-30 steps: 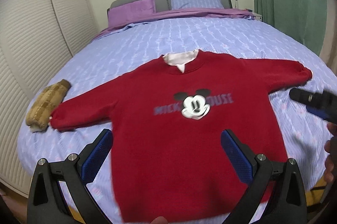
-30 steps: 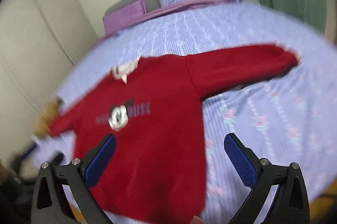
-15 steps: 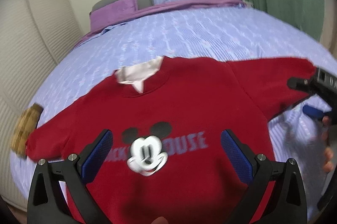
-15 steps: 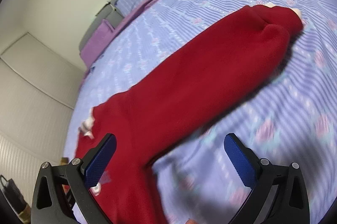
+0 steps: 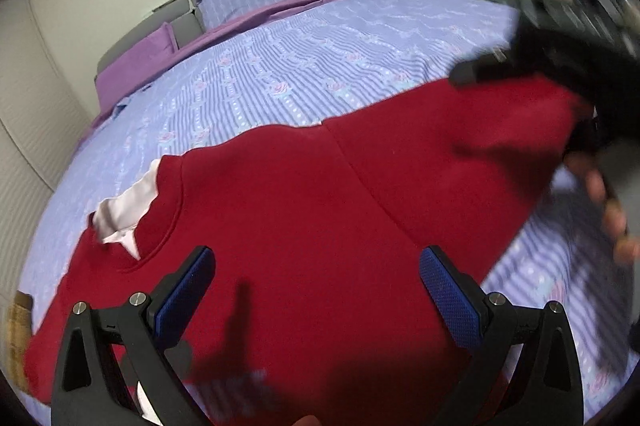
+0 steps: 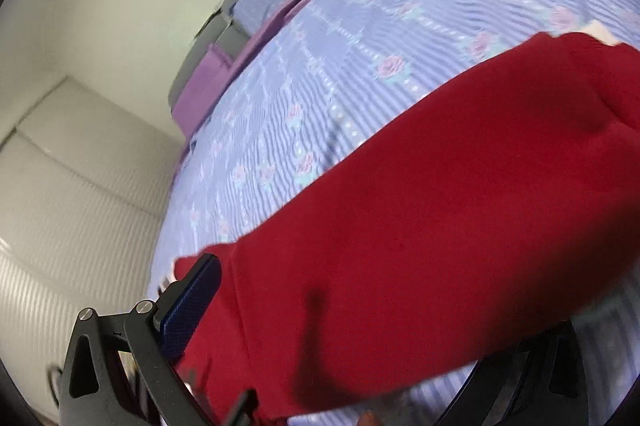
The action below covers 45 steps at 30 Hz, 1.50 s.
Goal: Fold small clothes
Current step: 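Lift the gripped sleeve with the right gripper and swing it across the chest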
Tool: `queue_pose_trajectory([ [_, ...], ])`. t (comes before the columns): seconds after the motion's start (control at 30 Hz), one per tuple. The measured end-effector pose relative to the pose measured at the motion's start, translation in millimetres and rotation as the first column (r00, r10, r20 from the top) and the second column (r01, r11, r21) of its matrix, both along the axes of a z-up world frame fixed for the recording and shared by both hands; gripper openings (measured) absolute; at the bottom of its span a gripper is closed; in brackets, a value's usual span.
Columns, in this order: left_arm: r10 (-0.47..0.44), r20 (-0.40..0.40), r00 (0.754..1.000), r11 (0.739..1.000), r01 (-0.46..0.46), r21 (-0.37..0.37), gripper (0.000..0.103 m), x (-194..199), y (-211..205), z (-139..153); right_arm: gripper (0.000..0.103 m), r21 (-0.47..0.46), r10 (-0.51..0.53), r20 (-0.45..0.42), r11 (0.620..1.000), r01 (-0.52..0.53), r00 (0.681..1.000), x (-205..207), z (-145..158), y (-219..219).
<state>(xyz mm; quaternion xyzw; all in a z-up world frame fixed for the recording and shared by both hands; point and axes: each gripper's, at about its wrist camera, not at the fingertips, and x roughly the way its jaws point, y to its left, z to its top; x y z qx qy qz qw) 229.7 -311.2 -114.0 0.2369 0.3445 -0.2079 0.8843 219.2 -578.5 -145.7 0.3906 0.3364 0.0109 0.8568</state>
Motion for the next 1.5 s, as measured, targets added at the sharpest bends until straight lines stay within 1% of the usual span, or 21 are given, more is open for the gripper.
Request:
queue_pose_trajectory([
  [0.1, 0.005, -0.020, 1.000, 1.000, -0.005, -0.025, 0.103, 9.1, 3.1, 0.3, 0.103, -0.058, 0.074, 0.048, 0.996, -0.071, 0.996, -5.6, -3.4, 9.3],
  [0.2, 0.011, -0.061, 0.998, 0.998, -0.015, -0.067, 0.103, 10.9, 9.8, 0.3, 0.103, -0.086, 0.115, 0.054, 0.990, -0.110, 0.992, -7.9, -2.3, 15.8],
  [0.27, 0.021, -0.075, 0.997, 0.997, -0.027, -0.079, 0.103, 10.9, 11.7, -0.4, 0.101, -0.050, 0.084, 0.072, 0.996, -0.081, 0.994, -8.8, -2.0, 13.2],
  [0.3, 0.025, -0.076, 0.997, 0.996, -0.031, -0.078, 0.103, 10.9, 11.6, -0.9, 0.097, -0.031, 0.065, 0.085, 0.998, -0.063, 0.994, -12.9, -2.6, 10.7],
  [0.33, 0.028, -0.073, 0.997, 0.997, -0.033, -0.073, 0.103, 10.3, 10.7, -1.4, 0.072, 0.008, 0.054, 0.093, 0.998, -0.055, 0.994, -13.4, -6.0, 7.3],
  [0.37, 0.028, -0.067, 0.997, 0.997, -0.032, -0.067, 0.103, 9.0, 9.8, -1.2, 0.037, 0.074, 0.050, 0.087, 0.996, -0.056, 0.995, -11.5, -13.0, 2.6],
  [0.43, 0.026, -0.056, 0.998, 0.998, -0.029, -0.055, 0.103, 8.5, 7.2, -1.5, 0.008, 0.259, 0.020, 0.056, 0.965, -0.034, 0.998, -11.6, -36.8, -8.0],
  [0.47, 0.024, -0.052, 0.998, 0.998, -0.026, -0.053, 0.103, 7.6, 7.0, -1.5, 0.008, 0.300, 0.010, 0.065, 0.953, -0.029, 0.998, -11.5, -42.7, -10.8],
  [0.5, 0.021, -0.049, 0.999, 0.998, -0.024, -0.050, 0.103, 7.6, 6.4, -1.5, 0.008, 0.295, 0.014, 0.084, 0.955, -0.038, 0.996, -12.4, -40.8, -10.2],
  [0.73, 0.017, -0.075, 0.997, 0.997, -0.023, -0.076, 0.103, 12.0, 10.3, -4.2, 0.007, 0.151, -0.029, 0.166, 0.989, 0.004, 0.986, -23.8, -14.4, 12.6],
  [0.77, 0.016, -0.082, 0.997, 0.997, -0.022, -0.075, 0.103, 12.9, 10.8, -5.0, 0.007, 0.099, -0.027, 0.156, 0.995, 0.011, 0.987, -24.9, -7.9, 17.2],
  [0.8, 0.012, -0.091, 0.996, 0.997, -0.019, -0.079, 0.103, 14.0, 11.6, -5.3, 0.007, -0.007, -0.014, 0.139, 1.000, 0.015, 0.990, -23.6, 4.3, 27.9],
  [0.87, 0.014, -0.117, 0.993, 0.994, -0.026, -0.102, 0.103, 18.0, 16.1, -4.6, 0.007, -0.121, 0.005, 0.142, 0.993, 0.012, 0.990, -24.3, 22.6, 41.2],
  [0.97, 0.023, -0.163, 0.986, 0.989, -0.046, -0.139, 0.103, 22.9, 21.5, -5.0, 0.007, -0.227, 0.047, 0.143, 0.974, -0.014, 0.989, -22.0, 50.0, 61.0],
  [1.03, 0.020, -0.183, 0.983, 0.989, -0.046, -0.142, 0.103, 25.0, 22.1, -6.8, 0.006, -0.344, 0.099, 0.101, 0.937, -0.059, 0.990, -20.1, 64.9, 78.0],
  [1.1, 0.012, -0.196, 0.981, 0.989, -0.041, -0.141, 0.103, 26.4, 22.3, -8.7, 0.006, -0.467, 0.152, 0.046, 0.877, -0.113, 0.987, -12.1, 78.6, 100.2],
  [1.27, -0.030, -0.236, 0.971, 0.990, -0.004, -0.143, 0.099, 27.4, 30.5, -8.0, 0.006, -0.598, 0.267, -0.045, 0.765, -0.240, 0.963, -10.5, 97.4, 133.6],
  [1.33, -0.033, -0.234, 0.972, 0.990, 0.000, -0.141, 0.098, 24.6, 41.8, -5.3, 0.006, -0.690, 0.292, -0.102, 0.668, -0.279, 0.951, -7.3, 102.1, 155.8],
  [1.37, -0.019, -0.228, 0.974, 0.990, -0.013, -0.140, 0.098, 23.0, 51.1, -3.7, 0.006, -0.746, 0.306, -0.133, 0.596, -0.298, 0.943, -4.4, 105.0, 171.4],
  [1.4, -0.004, -0.223, 0.975, 0.989, -0.028, -0.142, 0.098, 21.1, 63.0, -2.1, 0.006, -0.780, 0.318, -0.155, 0.542, -0.314, 0.935, -2.8, 106.7, 184.5],
  [1.5, 0.056, -0.225, 0.973, 0.985, -0.091, -0.148, 0.098, 18.0, 107.9, 1.3, 0.006, -0.810, 0.381, -0.200, 0.453, -0.371, 0.903, -0.4, 109.1, 217.7],
])
